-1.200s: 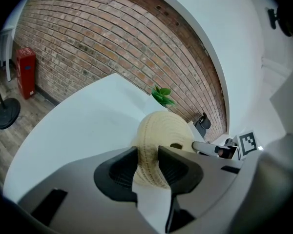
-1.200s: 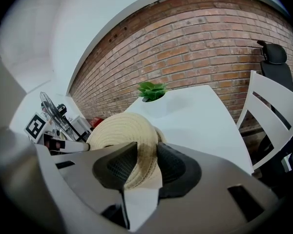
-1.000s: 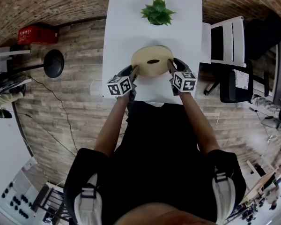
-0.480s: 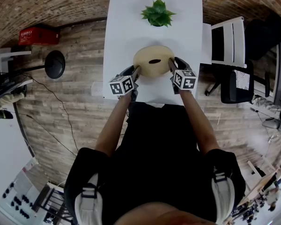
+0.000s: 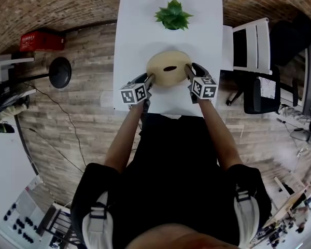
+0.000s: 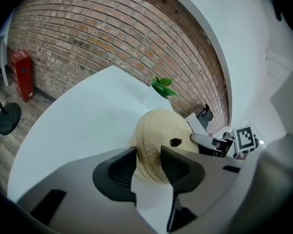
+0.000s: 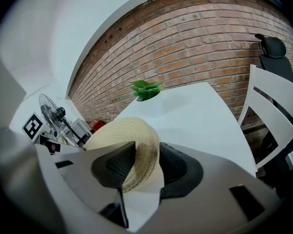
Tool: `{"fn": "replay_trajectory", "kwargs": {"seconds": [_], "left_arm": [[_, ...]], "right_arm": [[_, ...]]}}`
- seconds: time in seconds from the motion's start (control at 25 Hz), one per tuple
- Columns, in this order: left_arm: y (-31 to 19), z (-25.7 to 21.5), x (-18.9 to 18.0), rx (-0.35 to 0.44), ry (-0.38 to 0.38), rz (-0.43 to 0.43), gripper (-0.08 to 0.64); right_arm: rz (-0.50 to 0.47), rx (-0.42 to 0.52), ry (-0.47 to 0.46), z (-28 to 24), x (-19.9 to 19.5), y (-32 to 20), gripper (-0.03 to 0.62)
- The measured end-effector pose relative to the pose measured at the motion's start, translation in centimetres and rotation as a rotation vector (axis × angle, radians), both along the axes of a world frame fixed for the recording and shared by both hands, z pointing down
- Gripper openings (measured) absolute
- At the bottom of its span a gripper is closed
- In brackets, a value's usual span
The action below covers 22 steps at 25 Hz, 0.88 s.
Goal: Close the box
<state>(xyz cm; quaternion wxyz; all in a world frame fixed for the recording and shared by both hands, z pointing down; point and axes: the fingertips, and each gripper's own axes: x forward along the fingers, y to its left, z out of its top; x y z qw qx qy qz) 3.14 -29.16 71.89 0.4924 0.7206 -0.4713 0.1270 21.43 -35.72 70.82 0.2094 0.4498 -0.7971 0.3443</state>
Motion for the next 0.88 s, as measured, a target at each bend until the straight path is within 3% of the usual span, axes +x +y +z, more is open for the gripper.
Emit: {"fn": "replay_trajectory", "kwargs": {"seconds": [0.16,0.4,0.88], "left_arm": [[0.0,0.1,-0.1,0.008,0.0,0.002,0.169],[0.2,-0.4,-0.2,0.083,-0.072,0.077,0.183],[1.1,-1.0,-0.6,0.113,-0.118,0.12,0.193]], "right_arm": [[0.005,0.002,0.001,0.0,0.1,0.0,0.152],[-0.014,0.024,0.002,-0.5,0.3,0.1,0.156],[0.041,0.071,0.01,-2.3,1.2,1.4,0.151]]}}
